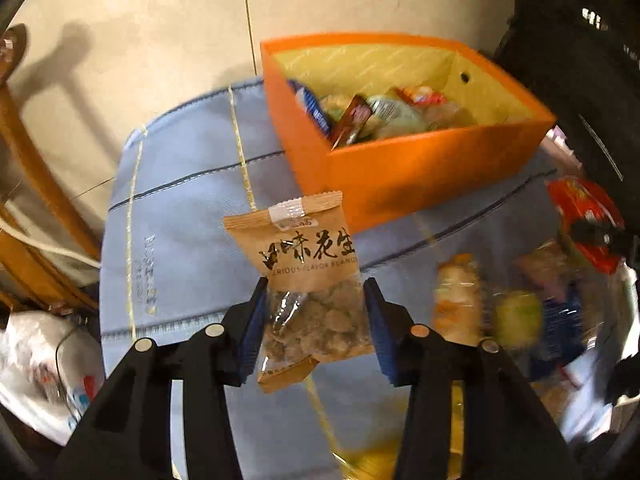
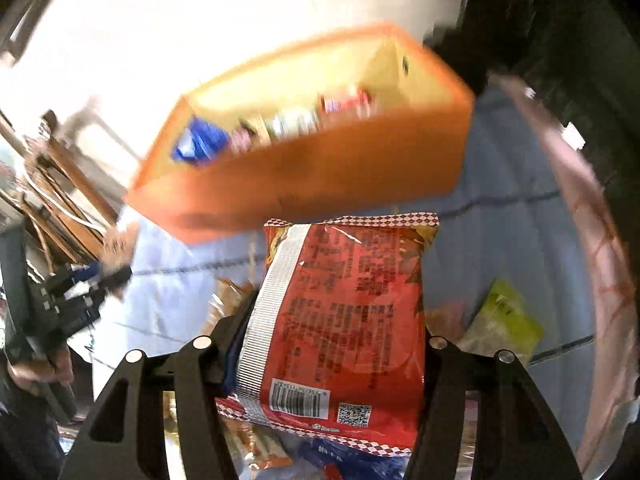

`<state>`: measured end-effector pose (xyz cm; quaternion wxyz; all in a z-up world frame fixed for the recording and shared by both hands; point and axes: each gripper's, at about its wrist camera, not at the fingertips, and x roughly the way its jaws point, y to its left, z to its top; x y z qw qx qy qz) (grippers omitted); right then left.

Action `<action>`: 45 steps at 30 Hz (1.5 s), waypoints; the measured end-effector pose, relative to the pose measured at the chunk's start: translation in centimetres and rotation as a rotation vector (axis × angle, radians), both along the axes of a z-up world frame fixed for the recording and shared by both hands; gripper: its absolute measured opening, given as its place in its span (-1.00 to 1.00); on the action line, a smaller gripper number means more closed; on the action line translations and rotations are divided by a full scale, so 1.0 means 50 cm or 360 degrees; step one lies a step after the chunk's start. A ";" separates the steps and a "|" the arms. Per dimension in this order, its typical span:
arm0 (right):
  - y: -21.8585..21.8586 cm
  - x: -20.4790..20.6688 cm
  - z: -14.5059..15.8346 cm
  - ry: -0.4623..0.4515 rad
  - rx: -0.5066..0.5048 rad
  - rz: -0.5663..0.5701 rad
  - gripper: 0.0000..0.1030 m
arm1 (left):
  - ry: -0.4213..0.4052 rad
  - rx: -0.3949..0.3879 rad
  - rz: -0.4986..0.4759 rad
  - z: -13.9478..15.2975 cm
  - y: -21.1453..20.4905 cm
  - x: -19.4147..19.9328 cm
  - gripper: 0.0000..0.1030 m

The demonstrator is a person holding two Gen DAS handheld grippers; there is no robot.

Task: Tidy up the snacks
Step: 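Grasp a peanut bag with the left tool while the right tool grasps a red chip bag, then release the peanut bag into the box with the left tool while the right tool drops the chip bag, then grasp a stick-bread bag with the left tool while the right tool grasps a pink bread bag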

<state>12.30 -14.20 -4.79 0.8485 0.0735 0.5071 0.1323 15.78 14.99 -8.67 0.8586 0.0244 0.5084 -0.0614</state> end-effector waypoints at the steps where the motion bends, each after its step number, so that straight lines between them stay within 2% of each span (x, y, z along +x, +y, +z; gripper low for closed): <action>1: -0.007 0.000 0.025 -0.0052 0.0000 0.0002 0.15 | -0.0011 -0.0060 0.0039 0.027 -0.011 -0.010 -0.11; 3: -0.025 0.000 0.075 -0.0172 -0.0015 0.0000 0.15 | -0.0104 -0.0208 0.0070 0.089 -0.030 -0.021 -0.11; 4: -0.033 0.004 0.096 -0.0215 -0.0024 -0.0001 0.15 | -0.0158 -0.0241 0.0051 0.123 -0.044 -0.020 -0.11; 5: -0.038 0.021 0.121 -0.0269 -0.0039 -0.0001 0.15 | -0.0234 -0.0217 0.0010 0.156 -0.074 -0.006 -0.12; 8: -0.075 0.080 0.175 -0.0406 -0.0067 -0.0017 0.15 | -0.0321 -0.0124 -0.0044 0.196 -0.140 0.056 -0.12; 10: -0.064 0.125 0.184 -0.0445 -0.0070 -0.0013 0.15 | -0.0348 -0.0191 -0.0002 0.201 -0.156 0.110 -0.17; 12: -0.066 0.175 0.188 -0.0409 -0.0021 -0.0014 0.15 | -0.0319 -0.0221 0.0048 0.193 -0.160 0.160 -0.32; 14: -0.068 0.215 0.191 -0.0373 0.0014 0.0007 0.15 | -0.0329 -0.0235 0.0028 0.187 -0.161 0.186 -0.32; 17: -0.039 0.253 0.188 -0.0423 -0.0069 0.0047 0.15 | -0.0340 -0.0213 0.0006 0.175 -0.156 0.220 -0.34; 18: -0.033 0.259 0.192 -0.0424 -0.0059 0.0071 0.18 | -0.0365 -0.0237 -0.0025 0.174 -0.162 0.233 -0.21; 19: -0.027 0.266 0.188 -0.0433 -0.0030 0.0083 0.40 | -0.0408 -0.0223 -0.0015 0.162 -0.160 0.248 0.77; 20: -0.027 0.270 0.183 -0.0463 -0.0001 0.0070 0.84 | -0.0428 -0.0138 0.0076 0.139 -0.158 0.267 0.79; 21: -0.020 0.290 0.175 -0.0468 -0.0048 0.0018 0.92 | -0.0395 -0.0063 0.0151 0.117 -0.156 0.278 0.92; 22: -0.015 0.306 0.166 -0.0440 -0.0070 -0.0006 0.93 | -0.0314 -0.0007 0.0221 0.092 -0.151 0.290 0.92; 23: -0.017 0.304 0.162 -0.0420 -0.0045 -0.0004 0.93 | -0.0230 -0.0037 0.0268 0.062 -0.136 0.293 0.92; 24: -0.024 0.291 0.161 -0.0440 -0.0005 0.0017 0.93 | -0.0226 -0.0096 0.0284 0.050 -0.126 0.285 0.92; 25: -0.031 0.280 0.159 -0.0457 -0.0031 0.0007 0.93 | -0.0231 -0.0144 0.0323 0.038 -0.112 0.272 0.92; 27: -0.047 0.259 0.149 -0.0407 -0.0041 0.0021 0.93 | -0.0189 -0.0181 0.0369 0.019 -0.092 0.240 0.92; 29: -0.073 0.222 0.128 -0.0347 -0.0037 0.0032 0.93 | -0.0144 -0.0172 0.0338 0.006 -0.096 0.202 0.92; 32: -0.096 0.151 0.073 -0.0301 -0.0219 0.0022 0.93 | -0.0138 -0.0078 0.0170 -0.036 -0.136 0.118 0.92; 35: -0.105 0.086 -0.016 -0.0104 -0.0362 0.0107 0.93 | -0.0098 -0.0027 -0.0055 -0.089 -0.183 0.065 0.92; 38: -0.110 0.046 -0.125 0.0140 -0.0378 0.0151 0.93 | 0.0022 0.0051 -0.0253 -0.163 -0.233 0.046 0.92; 40: -0.095 0.031 -0.171 0.0240 -0.0347 0.0202 0.93 | 0.0067 0.0044 -0.0295 -0.191 -0.243 0.049 0.92; 41: -0.090 0.025 -0.181 0.0187 -0.0327 0.0178 0.93 | 0.0083 0.0032 -0.0291 -0.205 -0.241 0.056 0.92; 43: -0.077 0.028 -0.187 0.0125 -0.0347 0.0203 0.93 | 0.0139 -0.0147 -0.0212 -0.225 -0.214 0.081 0.92; 45: -0.059 0.027 -0.191 0.0133 -0.0396 0.0227 0.93 | 0.0204 -0.0268 -0.0139 -0.247 -0.189 0.094 0.87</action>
